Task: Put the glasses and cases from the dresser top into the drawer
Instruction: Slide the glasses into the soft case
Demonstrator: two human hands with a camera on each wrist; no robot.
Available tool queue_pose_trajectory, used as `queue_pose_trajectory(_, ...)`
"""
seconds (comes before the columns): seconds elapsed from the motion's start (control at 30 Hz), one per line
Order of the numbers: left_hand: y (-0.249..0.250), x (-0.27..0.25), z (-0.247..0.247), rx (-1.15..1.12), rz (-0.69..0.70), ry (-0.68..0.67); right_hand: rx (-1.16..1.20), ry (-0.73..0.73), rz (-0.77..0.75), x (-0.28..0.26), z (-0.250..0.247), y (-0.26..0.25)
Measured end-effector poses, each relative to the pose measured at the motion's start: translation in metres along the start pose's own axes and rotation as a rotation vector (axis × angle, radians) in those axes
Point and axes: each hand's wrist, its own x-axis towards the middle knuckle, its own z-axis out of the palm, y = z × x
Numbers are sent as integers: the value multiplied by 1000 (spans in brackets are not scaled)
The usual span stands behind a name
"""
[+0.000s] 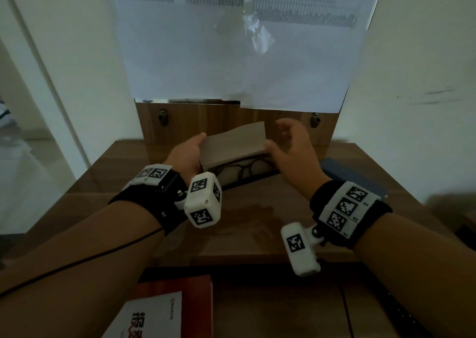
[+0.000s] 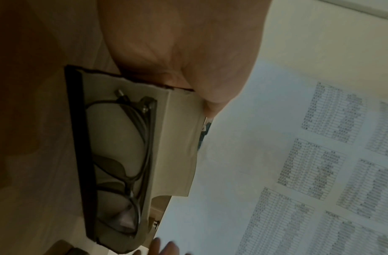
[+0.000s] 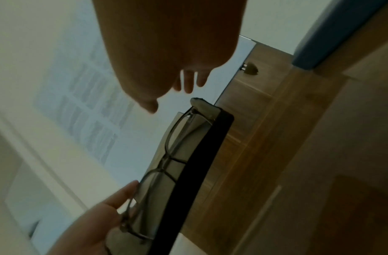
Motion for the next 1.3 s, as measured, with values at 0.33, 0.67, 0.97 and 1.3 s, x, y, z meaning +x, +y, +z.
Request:
queue_pose_trajectory(0.33, -3, 18, -5, -147, -9, -5, 898, -106, 826, -7, 25, 6)
queue_pose_trajectory(0.67, -13, 26, -9, -286, -44, -83, 1016, -302, 773, -23, 40, 1)
queue_pose_trajectory(0.97, -17, 28, -12, -243, 45, -253, 1005, -210, 811, -24, 42, 12)
queue_pose_trajectory(1.3, -27, 21, -9, 145, 236, -368, 953, -158, 828, -22, 42, 12)
